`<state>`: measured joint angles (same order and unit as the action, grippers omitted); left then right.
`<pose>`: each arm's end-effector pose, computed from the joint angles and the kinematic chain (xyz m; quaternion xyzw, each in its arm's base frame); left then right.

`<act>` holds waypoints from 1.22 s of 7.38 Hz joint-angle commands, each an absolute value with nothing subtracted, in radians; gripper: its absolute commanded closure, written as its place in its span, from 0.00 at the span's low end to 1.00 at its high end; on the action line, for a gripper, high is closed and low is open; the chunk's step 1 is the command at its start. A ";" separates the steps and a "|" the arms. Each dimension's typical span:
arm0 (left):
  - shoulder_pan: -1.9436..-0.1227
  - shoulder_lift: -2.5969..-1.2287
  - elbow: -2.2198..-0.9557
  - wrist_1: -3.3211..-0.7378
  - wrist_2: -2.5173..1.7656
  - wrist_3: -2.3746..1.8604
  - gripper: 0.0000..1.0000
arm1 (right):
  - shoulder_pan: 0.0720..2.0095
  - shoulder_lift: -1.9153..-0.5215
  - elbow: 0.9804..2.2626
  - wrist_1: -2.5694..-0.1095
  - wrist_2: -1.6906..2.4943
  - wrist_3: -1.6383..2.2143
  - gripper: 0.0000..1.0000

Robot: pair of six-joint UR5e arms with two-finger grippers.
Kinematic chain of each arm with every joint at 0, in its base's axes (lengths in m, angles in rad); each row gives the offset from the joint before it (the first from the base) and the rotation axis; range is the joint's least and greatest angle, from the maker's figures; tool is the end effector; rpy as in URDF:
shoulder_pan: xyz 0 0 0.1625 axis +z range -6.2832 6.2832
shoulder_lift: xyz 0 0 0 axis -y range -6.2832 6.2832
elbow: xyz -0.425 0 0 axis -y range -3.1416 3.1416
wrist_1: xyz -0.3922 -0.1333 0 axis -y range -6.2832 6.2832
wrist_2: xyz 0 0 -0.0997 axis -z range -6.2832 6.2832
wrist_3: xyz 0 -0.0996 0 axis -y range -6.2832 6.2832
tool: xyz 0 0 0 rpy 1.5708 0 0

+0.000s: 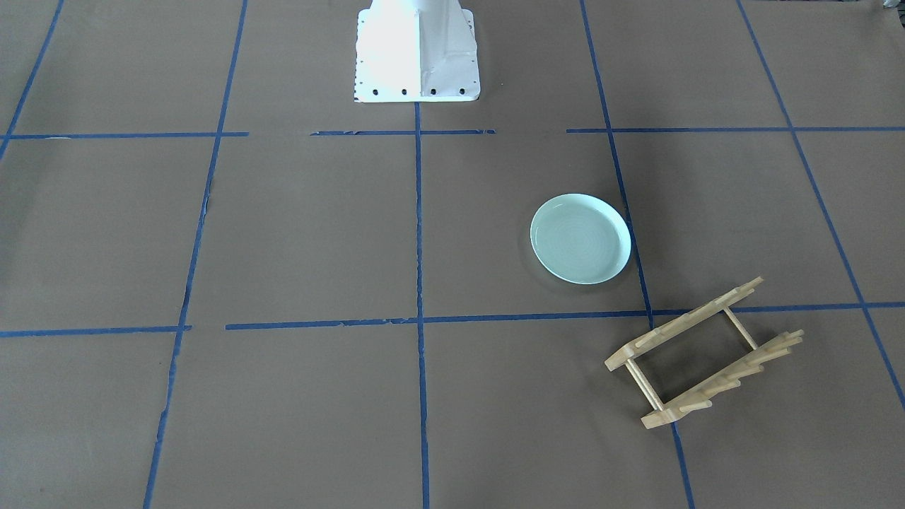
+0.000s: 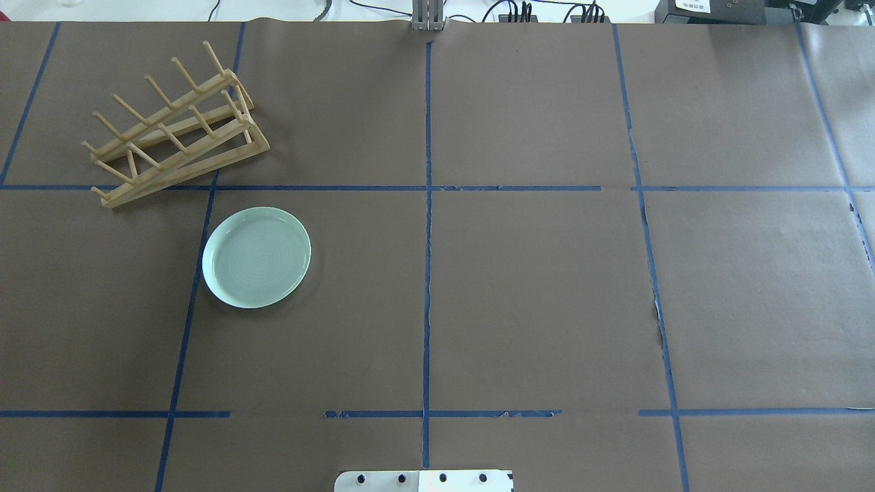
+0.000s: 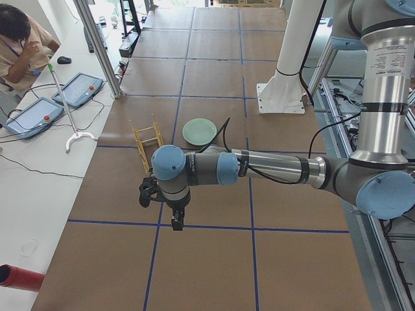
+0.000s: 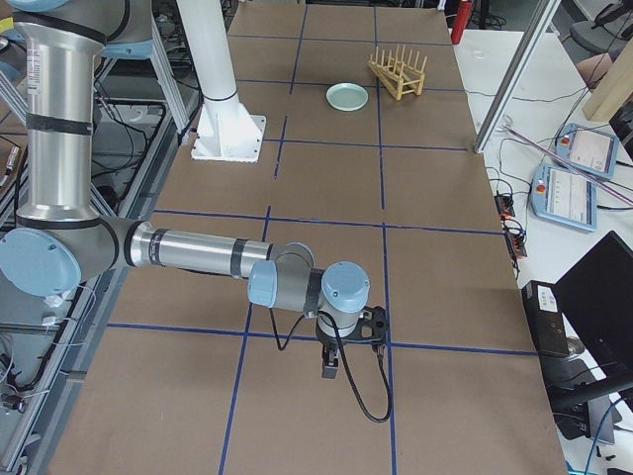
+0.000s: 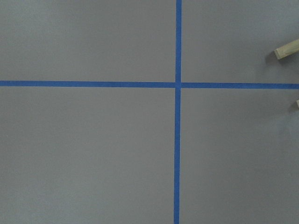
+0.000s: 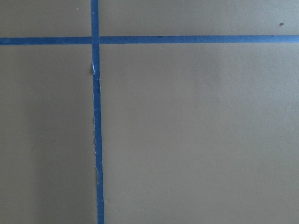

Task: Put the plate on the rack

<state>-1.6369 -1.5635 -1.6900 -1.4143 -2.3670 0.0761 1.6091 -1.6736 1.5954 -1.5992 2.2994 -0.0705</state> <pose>-0.0939 -0.4780 0.6177 0.0070 0.3881 -0.0040 0.9216 0.0837 -0.4357 0.7004 -0.0304 -0.3580 0.0040 0.9332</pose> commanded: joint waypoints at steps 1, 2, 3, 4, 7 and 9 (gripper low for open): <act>-1.638 -1.568 -1.698 -1.410 -2.368 0.081 0.00 | 1.609 -1.674 1.595 -1.598 2.299 -0.069 0.00; -1.637 -1.569 -1.697 -1.410 -2.368 0.081 0.00 | 1.609 -1.674 1.595 -1.598 2.299 -0.069 0.00; -1.637 -1.566 -1.697 -1.408 -2.368 0.081 0.00 | 1.609 -1.674 1.595 -1.600 2.299 -0.071 0.00; -1.637 -1.568 -1.700 -1.413 -2.367 0.081 0.00 | 1.609 -1.674 1.595 -1.600 2.299 -0.071 0.00; -1.637 -1.572 -1.701 -1.417 -2.370 0.081 0.00 | 1.609 -1.674 1.595 -1.598 2.299 -0.071 0.00; -1.637 -1.572 -1.709 -1.422 -2.370 0.078 0.00 | 1.609 -1.674 1.595 -1.600 2.299 -0.071 0.00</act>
